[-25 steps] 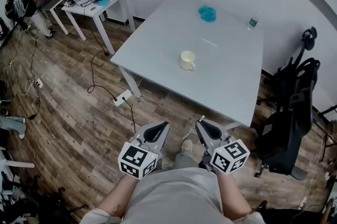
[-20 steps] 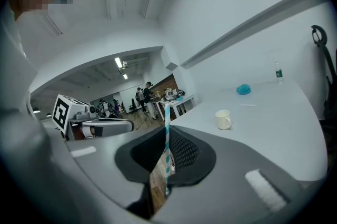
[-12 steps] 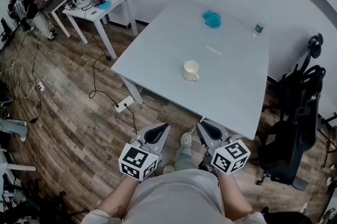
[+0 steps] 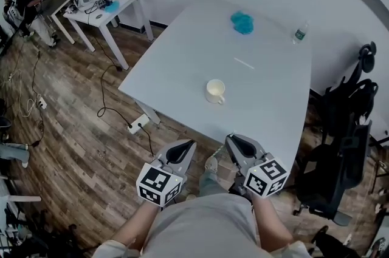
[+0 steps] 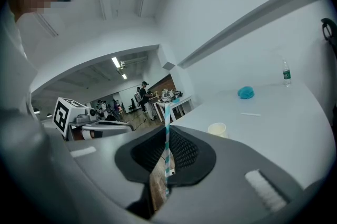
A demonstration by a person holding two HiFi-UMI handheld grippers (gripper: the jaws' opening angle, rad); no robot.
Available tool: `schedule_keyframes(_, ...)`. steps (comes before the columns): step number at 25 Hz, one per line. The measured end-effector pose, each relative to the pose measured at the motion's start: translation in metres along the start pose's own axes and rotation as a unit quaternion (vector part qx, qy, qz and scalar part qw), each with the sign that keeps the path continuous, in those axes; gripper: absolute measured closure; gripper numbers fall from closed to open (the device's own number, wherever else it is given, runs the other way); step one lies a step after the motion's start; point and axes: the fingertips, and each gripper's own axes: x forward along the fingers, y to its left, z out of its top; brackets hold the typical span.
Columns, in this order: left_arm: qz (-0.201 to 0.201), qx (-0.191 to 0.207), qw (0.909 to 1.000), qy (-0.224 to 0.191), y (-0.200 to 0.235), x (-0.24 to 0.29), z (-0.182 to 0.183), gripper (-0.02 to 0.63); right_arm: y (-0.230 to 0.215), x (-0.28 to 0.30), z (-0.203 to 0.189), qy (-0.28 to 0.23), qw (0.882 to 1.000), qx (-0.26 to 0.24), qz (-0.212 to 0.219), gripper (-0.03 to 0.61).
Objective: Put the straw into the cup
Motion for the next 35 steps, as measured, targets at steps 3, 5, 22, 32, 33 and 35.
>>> schedule_keyframes(3,0.004,-0.005,1.0000,0.000,0.010,0.016,0.007,0.595,-0.017,0.011,0.010,0.000,1.000,-0.001,0.002,0.549)
schedule_keyframes(5,0.007,-0.008,0.9999,0.000,0.016,0.026,0.011,0.595,-0.028,0.018,0.017,0.001,1.000,-0.001,0.001,0.549)
schedule_keyframes(22,0.043,-0.018,0.9989,-0.001,0.053,0.089,0.039,0.595,-0.099,0.066,0.060,-0.006,1.000,0.004,0.027,0.549)
schedule_keyframes(32,0.068,-0.024,0.9974,-0.007,0.058,0.115,0.050,0.595,-0.127,0.073,0.080,-0.006,0.999,0.005,0.041,0.549)
schedule_keyframes(33,0.068,-0.024,0.9973,-0.008,0.058,0.117,0.051,0.595,-0.129,0.073,0.082,-0.008,0.999,0.005,0.043,0.549)
schedule_keyframes(35,0.070,-0.022,0.9972,-0.011,0.058,0.120,0.055,0.595,-0.135,0.074,0.086,-0.014,0.999,0.007,0.046,0.549)
